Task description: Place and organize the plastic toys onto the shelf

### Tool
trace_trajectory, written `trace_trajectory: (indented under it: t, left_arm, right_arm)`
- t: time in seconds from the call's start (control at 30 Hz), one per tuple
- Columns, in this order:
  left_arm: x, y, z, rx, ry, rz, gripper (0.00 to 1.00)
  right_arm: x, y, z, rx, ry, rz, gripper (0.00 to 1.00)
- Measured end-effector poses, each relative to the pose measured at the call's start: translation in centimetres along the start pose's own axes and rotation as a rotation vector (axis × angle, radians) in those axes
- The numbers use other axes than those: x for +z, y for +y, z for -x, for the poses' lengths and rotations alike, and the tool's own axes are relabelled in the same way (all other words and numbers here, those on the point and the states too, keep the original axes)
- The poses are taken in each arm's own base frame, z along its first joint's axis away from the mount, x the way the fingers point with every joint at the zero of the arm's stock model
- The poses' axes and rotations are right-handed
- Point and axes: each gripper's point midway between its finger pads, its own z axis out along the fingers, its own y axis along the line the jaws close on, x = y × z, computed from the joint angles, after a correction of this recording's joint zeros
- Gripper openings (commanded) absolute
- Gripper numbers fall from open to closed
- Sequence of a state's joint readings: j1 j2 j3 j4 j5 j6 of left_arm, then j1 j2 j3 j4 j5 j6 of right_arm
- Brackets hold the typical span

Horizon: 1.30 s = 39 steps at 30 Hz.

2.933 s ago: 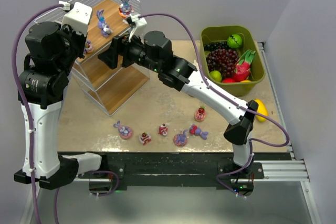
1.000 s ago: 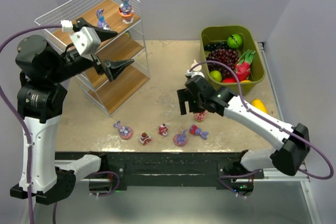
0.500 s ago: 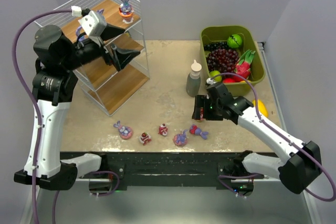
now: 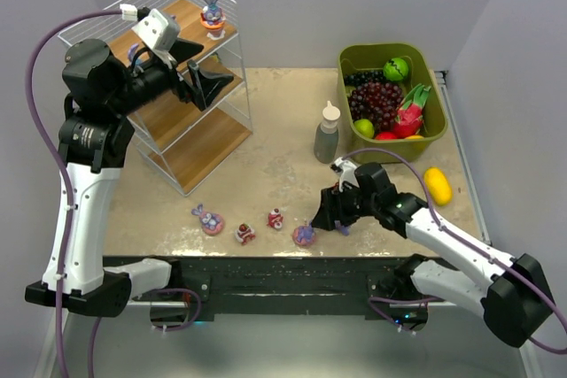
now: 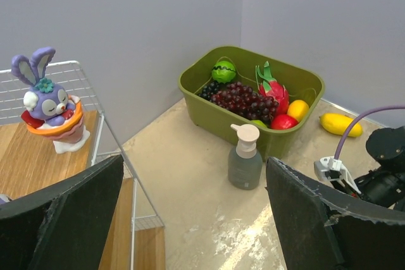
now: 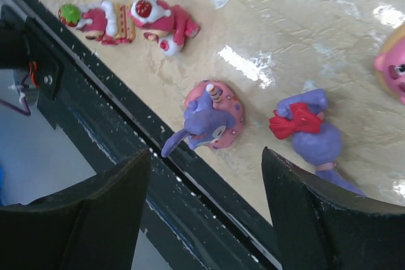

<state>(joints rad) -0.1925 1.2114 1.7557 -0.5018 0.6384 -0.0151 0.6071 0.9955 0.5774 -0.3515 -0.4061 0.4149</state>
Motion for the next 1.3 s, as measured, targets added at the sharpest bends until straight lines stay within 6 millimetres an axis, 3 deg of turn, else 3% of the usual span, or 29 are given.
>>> trace_trajectory:
  t: [0.3,0.47,0.7,0.83,0.93,0.97,1.1,1.23,1.3]
  left_arm:
    - [-0.2,0.1,0.6,0.009,-0.011,0.012,0.97]
    - [-0.6,0.0,1.3,0.018,-0.023,0.024,0.98]
    - [-1.3,-0.1,1.7,0.034,-0.028,0.043,0.98]
    - [-1.5,0.0,1.5,0.044,-0.020,0.053,0.98]
    - [-1.6,0.1,1.4,0.050,-0.016,0.062,0.98]
    - [-1.6,0.2,1.4,0.051,-0.016,0.065,0.98]
    - [-1.6,0.5,1.4,0.054,-0.012,0.079,0.98]
    - [-1.8,0.9,1.5,0.056,-0.015,0.107,0.98]
    - [-2.0,1.2,1.7,0.058,-0.019,0.133,0.98]
  right_arm:
    - [2.9,1.3,-1.8,-0.108,0.014,0.081,0.70]
    - [4.4,0.7,-3.6,-0.124,0.053,0.067,0.70]
    - [5.5,-0.2,-3.2,-0.131,0.028,0.029,0.67]
    - [6.0,-0.8,-3.4,-0.131,0.035,0.004,0.58]
    - [6.1,-0.9,-3.5,-0.134,0.039,0.000,0.41]
    - [6.1,-0.7,-3.4,-0.134,0.035,0.004,0.30]
    - [6.1,-0.4,-2.4,-0.147,0.012,0.001,0.10]
    - [5.9,-0.3,-1.6,-0.142,0.010,-0.027,0.01]
    - [5.8,0.0,-0.1,-0.141,0.002,-0.056,0.00]
